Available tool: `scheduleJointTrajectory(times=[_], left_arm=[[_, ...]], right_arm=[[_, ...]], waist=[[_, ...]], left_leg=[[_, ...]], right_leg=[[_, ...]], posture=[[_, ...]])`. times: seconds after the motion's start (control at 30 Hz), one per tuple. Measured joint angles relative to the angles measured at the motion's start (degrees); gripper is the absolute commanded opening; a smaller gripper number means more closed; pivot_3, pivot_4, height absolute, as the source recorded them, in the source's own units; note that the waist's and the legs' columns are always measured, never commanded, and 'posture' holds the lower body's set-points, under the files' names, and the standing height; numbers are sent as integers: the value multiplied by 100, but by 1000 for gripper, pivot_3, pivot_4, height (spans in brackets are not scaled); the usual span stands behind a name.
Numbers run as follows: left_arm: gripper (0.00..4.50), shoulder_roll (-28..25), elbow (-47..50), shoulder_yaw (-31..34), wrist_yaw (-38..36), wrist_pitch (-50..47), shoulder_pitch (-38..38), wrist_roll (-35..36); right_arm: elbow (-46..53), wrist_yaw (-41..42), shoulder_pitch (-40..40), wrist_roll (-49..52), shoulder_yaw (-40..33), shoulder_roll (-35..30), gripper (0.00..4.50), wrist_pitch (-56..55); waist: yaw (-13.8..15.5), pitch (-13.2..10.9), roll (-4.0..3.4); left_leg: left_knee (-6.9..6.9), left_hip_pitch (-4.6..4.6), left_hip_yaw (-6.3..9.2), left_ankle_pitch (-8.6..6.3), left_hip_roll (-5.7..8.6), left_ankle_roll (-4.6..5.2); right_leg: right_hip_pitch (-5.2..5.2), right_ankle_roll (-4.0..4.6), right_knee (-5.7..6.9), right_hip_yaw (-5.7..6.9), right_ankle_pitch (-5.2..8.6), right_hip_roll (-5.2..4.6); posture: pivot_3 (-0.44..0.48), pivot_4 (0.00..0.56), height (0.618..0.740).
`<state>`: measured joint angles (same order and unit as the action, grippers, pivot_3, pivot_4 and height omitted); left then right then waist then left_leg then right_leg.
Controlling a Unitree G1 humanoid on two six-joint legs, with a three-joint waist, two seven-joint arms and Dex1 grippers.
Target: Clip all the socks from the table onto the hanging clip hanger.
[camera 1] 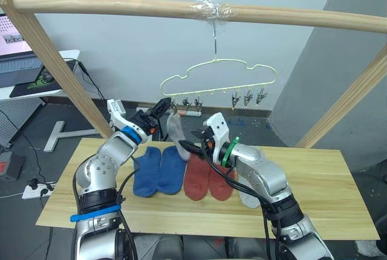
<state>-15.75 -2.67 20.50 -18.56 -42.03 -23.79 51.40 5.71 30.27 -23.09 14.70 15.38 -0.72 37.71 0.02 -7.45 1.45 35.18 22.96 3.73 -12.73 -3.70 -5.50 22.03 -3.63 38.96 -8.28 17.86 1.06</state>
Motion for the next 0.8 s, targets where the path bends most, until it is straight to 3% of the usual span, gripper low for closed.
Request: scheduleJointTrajectory(times=[0.07, 0.37, 0.53, 0.73, 0.8], left_arm=[[4345, -62, 55, -174, -157, 108, 120, -197], [4345, -599, 1260, -1681, -987, 1952, 1179, -2309], [2843, -85, 1272, -2070, -804, 2719, 1204, -2990], [2843, 351, 1009, -2358, -554, 3004, 1078, -3464], [2465, 432, 872, -2361, -487, 3049, 957, -3547]], right_arm=[[94, 1, -5, 57, -69, -61, 4459, 79], [472, -84, 260, -100, -418, -1088, 4459, -106], [1069, 155, 582, 9, -582, -1695, 4500, -149], [1518, 258, 574, 294, -860, -1913, 4500, -46], [1569, 267, 565, 380, -895, -1944, 4500, 17]], waist=[[-1, 1, 0], [46, 1, 0], [53, 2, 1], [2, 5, 2], [-3, 5, 3]], left_leg=[[0, 0, 0, 0, 0, 0], [-11, 3, -11, 0, 2, -1], [-8, 2, -13, 0, 3, 1], [-3, 1, -13, 0, 3, 1], [-2, 1, -13, 0, 3, 1]], right_leg=[[0, 0, 1, 1, 0, 0], [7, 7, -8, -3, 4, -7], [4, 6, -5, -6, 4, -7], [2, 6, -2, -8, 4, -6], [2, 6, -1, -8, 4, -5]], posture=[[125, 97, 740], [117, 86, 740], [99, 81, 740], [83, 77, 740], [79, 78, 740]])
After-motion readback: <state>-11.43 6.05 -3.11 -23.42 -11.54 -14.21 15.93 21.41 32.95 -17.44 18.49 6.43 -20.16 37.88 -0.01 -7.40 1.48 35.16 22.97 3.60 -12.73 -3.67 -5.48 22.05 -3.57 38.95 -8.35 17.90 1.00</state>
